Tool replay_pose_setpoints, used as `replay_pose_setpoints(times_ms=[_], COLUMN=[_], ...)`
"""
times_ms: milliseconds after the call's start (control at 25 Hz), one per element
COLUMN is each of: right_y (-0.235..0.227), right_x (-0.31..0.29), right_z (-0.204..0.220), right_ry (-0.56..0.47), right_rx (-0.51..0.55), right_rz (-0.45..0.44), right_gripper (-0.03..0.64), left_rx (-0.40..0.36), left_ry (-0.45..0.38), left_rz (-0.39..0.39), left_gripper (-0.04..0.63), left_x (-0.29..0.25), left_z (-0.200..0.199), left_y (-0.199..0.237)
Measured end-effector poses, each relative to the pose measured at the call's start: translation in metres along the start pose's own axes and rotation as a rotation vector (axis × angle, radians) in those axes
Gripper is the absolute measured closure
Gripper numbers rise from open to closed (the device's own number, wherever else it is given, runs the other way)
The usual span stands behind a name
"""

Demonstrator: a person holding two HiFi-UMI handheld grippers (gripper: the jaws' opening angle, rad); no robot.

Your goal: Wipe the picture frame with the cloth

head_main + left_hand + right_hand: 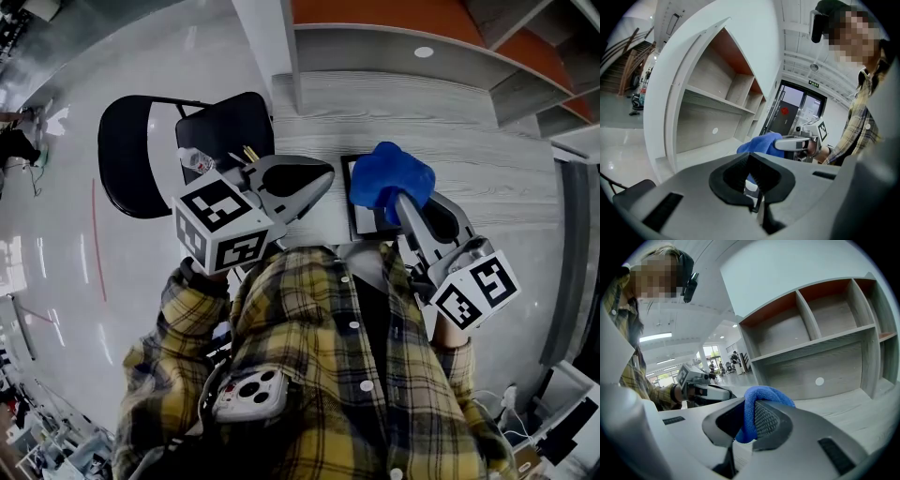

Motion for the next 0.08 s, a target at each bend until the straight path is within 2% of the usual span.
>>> replay_pose_setpoints(times_ms=[80], right_y=[-0.0004], right_x=[-0.001], right_z=[0.0007], right_ry=[0.002], right_rx=[0.001], right_rz=[0.001], right_gripper=[0.569], left_rx=[0.0], left_ry=[0.003], left_rz=[0.0], left_gripper=[0.591], left_x=[0.0002], left_z=[0.0003], left_y=[0.0014])
Point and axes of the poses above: the fingertips, and each gripper's own axes: x backward along the fingers, y to its left, z out of its underside, the point moved 9 cm from there along x, backward along the fingers, and after that the axes turned 12 degrees about z, right-handed, at the moved point
